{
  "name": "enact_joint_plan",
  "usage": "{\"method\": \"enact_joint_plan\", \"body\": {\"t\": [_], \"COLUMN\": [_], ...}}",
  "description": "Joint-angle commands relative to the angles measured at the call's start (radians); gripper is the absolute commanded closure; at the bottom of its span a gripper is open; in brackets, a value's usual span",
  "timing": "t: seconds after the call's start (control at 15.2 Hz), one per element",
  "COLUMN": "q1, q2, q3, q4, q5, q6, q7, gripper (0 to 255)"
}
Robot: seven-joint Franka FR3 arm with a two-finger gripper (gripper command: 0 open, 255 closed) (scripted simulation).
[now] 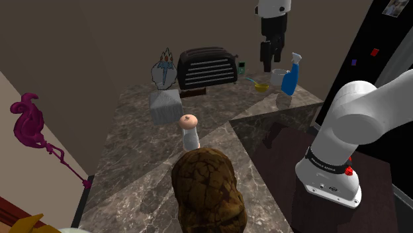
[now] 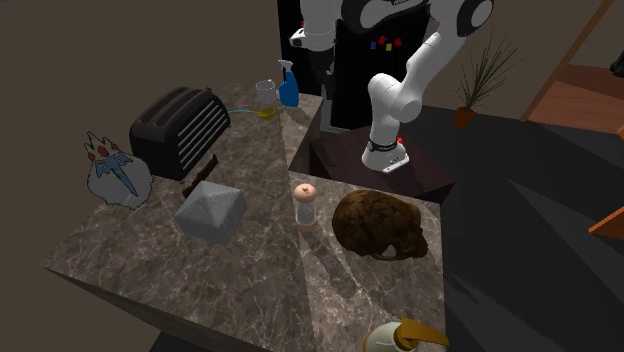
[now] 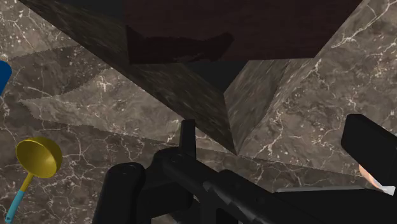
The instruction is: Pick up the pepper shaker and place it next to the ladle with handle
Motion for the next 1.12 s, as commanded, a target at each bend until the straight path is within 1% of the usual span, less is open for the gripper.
{"method": "enact_joint_plan", "body": {"t": [0.0, 0.33, 0.59, 0.86, 1.06], "q1": [0.0, 0.039, 0.066, 0.087, 0.097], "q2": [0.0, 0.072, 0.153, 0.254, 0.34], "q3": [0.0, 0.098, 0.176, 0.251, 0.307], "q4": [0.0, -0.016, -0.004, 0.028, 0.067], "q5": [0.0, 0.068, 0.108, 0.131, 0.134], "q6": [0.0, 0.105, 0.191, 0.275, 0.333], "q7": [0.0, 0.118, 0.21, 0.302, 0.373], "gripper": [0, 0, 0, 0, 0]}}
